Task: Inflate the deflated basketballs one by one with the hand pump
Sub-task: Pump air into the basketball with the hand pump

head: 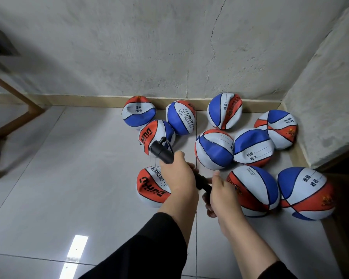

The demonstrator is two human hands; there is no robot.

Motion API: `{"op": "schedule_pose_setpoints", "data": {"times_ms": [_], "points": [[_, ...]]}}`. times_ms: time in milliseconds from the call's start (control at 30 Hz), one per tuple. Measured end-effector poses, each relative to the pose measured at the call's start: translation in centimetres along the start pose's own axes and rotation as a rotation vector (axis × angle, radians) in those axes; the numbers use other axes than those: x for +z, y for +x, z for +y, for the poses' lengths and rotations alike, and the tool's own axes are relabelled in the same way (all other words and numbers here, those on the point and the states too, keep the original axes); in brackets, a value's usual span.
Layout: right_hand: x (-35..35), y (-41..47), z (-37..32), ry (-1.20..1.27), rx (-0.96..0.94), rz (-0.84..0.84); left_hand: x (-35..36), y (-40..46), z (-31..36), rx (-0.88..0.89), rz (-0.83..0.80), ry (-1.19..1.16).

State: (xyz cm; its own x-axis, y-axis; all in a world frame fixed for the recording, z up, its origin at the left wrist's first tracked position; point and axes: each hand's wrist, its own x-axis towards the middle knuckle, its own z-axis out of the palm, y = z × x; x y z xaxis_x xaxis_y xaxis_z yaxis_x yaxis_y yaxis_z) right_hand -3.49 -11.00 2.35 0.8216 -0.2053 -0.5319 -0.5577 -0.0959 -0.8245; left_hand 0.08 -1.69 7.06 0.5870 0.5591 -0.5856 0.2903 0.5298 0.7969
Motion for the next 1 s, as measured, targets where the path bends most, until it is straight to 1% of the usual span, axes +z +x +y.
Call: {"op": "schedule_pose_setpoints", "data": {"times_ms": [133,233,367,533,600,700,800,1000], "points": [[-1.7,0.0,0.6,0.071,0.108,0.022,-0.9,2.4,1.6,0.033,0.095,-0.033],[-1.9,-0.2,0.8,0.075,0.143,0.017,-1.2,3.4,2.0,0.034,0.106,-0.027],[-1.2,0.1,0.4,0.020,0.089,0.009,-0.7,2.4,0.7,-0.009,0.069,-0.024],[0.2,0.5,0.2,-0.139,-0.070,0.016,-0.1,0.1,-1.1,-0.031,0.053,-0.035],[0.5,0.4,0.1,-0.146,-0.104,0.007,0.0,-0.4,-1.3,-0.029,0.035,-0.038],[0.9,-0.1,-0.2,-0.125,-0.116,0.031,0.0,-0.2,-0.7,-0.047,0.007,-0.032],[1.3,-0.4,-0.2,-0.108,-0.127,0.032,0.0,0.6,0.4,-0.025,0.004,0.002],[-1.4,0.2,0.9,-0.042,0.012,0.032,-1.4,3.2,2.6,0.025,0.093,-0.025]]}}
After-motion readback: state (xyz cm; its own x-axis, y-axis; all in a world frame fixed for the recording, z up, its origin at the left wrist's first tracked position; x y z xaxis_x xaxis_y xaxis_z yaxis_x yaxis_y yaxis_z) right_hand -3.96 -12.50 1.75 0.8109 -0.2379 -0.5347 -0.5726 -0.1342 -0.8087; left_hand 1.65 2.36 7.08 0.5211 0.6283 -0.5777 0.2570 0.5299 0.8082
